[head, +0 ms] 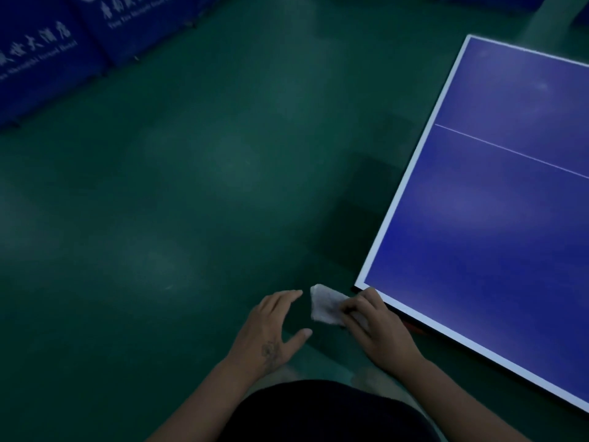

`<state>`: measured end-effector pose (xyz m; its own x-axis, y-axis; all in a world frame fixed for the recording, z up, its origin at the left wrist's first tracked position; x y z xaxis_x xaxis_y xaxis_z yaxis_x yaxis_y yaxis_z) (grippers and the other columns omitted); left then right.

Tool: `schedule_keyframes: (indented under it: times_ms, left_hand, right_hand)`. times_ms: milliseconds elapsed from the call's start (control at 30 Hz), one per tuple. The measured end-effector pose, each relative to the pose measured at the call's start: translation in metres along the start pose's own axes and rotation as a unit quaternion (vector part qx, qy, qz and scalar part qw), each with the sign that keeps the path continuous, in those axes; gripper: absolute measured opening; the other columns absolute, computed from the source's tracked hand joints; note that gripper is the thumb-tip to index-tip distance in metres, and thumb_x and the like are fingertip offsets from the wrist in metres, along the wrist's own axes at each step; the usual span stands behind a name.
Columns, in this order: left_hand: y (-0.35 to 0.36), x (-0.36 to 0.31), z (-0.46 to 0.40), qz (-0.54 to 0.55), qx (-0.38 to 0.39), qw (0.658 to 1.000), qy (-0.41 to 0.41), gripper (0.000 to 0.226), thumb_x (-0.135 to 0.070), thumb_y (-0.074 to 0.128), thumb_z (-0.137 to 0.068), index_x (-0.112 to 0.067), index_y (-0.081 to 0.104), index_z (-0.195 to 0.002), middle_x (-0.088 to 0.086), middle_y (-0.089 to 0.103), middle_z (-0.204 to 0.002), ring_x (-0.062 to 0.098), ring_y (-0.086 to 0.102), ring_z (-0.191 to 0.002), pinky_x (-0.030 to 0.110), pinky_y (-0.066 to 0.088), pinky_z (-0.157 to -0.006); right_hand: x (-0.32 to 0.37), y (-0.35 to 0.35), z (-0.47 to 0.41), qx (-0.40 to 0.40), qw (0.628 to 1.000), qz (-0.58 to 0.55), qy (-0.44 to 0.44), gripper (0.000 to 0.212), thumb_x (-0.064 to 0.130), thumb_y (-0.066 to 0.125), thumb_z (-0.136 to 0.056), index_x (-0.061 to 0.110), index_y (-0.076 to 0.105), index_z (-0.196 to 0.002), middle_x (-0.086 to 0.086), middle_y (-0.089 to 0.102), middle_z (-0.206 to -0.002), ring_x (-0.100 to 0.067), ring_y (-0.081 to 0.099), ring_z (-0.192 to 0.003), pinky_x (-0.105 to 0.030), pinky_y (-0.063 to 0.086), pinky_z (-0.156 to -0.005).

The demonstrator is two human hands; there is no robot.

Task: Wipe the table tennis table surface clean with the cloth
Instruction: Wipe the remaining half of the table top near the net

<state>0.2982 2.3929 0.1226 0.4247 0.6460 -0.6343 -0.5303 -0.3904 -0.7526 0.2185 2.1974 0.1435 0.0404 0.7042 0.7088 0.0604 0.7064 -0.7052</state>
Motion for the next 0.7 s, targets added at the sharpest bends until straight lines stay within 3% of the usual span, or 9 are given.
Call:
schedule_keyframes:
  times_ms: [167, 267, 533, 700]
  left_hand:
    - [-0.044, 0.039, -0.016, -0.021, 0.014, 0.999, 0.028, 0.077, -0.073, 0.048, -0.098, -0.033, 0.031, -0.162, -0.015, 0.035, -0.163, 0.004, 0.03, -0.149, 0.03, 0.03, -0.125]
    - [-0.064, 0.056, -0.034, -0.037, 0.026, 0.998, 0.042, 0.076, -0.073, 0.046, -0.099, -0.033, 0.031, -0.161, -0.014, 0.035, -0.163, 0.006, 0.03, -0.15, 0.033, 0.029, -0.126]
    - [-0.094, 0.085, -0.115, -0.081, 0.047, 0.994, 0.051, 0.076, -0.073, 0.043, -0.099, -0.033, 0.031, -0.162, -0.011, 0.033, -0.165, 0.011, 0.025, -0.154, 0.044, 0.017, -0.132]
    - [-0.125, 0.108, -0.179, -0.09, 0.051, 0.995, 0.018, 0.076, -0.075, 0.041, -0.099, -0.033, 0.03, -0.162, -0.012, 0.032, -0.166, 0.009, 0.022, -0.155, 0.043, 0.011, -0.133]
  right_hand:
    - [0.019, 0.021, -0.029, -0.041, 0.998, -0.007, 0.055, 0.019, 0.043, 0.062, -0.103, 0.029, 0.064, -0.116, 0.016, 0.05, -0.11, -0.009, 0.063, -0.088, -0.039, 0.057, -0.069]
    - [0.031, 0.028, -0.05, -0.043, 0.997, -0.01, 0.065, 0.017, 0.038, 0.065, -0.103, 0.027, 0.065, -0.117, 0.014, 0.051, -0.111, -0.008, 0.063, -0.089, -0.037, 0.057, -0.069]
    - [0.016, 0.023, -0.135, -0.05, 0.995, 0.011, 0.084, 0.015, 0.027, 0.07, -0.102, 0.024, 0.067, -0.115, 0.014, 0.049, -0.109, -0.006, 0.06, -0.091, -0.021, 0.05, -0.065]
    - [-0.01, 0.023, -0.209, -0.055, 0.995, -0.019, 0.079, 0.017, 0.037, 0.063, -0.103, 0.025, 0.066, -0.115, 0.014, 0.048, -0.11, -0.006, 0.061, -0.092, -0.033, 0.056, -0.069]
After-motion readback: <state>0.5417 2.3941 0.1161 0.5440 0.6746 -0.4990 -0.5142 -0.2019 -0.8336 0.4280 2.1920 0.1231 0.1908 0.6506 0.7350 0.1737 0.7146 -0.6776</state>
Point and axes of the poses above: each hand's wrist, its own z-axis away from the middle knuckle, its own y-axis out of the palm, x = y × z, the point moved 10 cm from there along -z, towards the middle knuckle
